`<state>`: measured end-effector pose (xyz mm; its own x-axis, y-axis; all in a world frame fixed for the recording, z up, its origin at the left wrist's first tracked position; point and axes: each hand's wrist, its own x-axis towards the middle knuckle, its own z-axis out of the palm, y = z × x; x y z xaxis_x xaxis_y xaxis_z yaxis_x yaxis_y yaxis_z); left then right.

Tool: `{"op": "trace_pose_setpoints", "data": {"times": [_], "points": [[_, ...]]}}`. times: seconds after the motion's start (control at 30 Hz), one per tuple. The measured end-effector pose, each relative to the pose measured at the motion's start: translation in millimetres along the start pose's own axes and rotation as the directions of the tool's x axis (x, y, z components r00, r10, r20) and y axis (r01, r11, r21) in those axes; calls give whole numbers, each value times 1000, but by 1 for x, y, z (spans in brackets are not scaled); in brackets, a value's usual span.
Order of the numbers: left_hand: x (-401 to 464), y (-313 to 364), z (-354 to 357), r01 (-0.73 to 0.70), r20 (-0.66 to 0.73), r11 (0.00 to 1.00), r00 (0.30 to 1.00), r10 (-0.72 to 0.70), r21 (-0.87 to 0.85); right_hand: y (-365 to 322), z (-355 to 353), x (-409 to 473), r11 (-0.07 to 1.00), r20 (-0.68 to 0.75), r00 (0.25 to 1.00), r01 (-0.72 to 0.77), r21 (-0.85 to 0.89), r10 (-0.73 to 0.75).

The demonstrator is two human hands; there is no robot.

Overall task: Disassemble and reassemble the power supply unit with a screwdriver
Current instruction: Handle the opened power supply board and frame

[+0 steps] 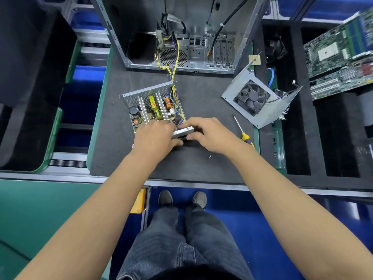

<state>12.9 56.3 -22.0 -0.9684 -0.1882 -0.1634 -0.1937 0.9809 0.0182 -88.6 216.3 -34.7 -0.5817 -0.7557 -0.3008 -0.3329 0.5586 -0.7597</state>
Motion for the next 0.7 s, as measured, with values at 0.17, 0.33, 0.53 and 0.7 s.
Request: {"op": "trace_pose_setpoints", "data": {"times": [0.17,0.33,0.53,0.7], "points": [[-3,-5,2,-19,68,1000,998,20,-16,-9,-2,0,994,40,999,33,-102,-29],[6,-21,0,-10,263,998,964,24,-55,-16,-4,-3,990,74,997,43,-135,-33],[8,-23,1,-23,297,1000,954,26,-13,-21,-3,-6,986,98,995,41,-162,-25],[6,-21,-1,12,273,999,962,-19,29,-22,-5,-5,987,138,990,28,-159,-6]]}}
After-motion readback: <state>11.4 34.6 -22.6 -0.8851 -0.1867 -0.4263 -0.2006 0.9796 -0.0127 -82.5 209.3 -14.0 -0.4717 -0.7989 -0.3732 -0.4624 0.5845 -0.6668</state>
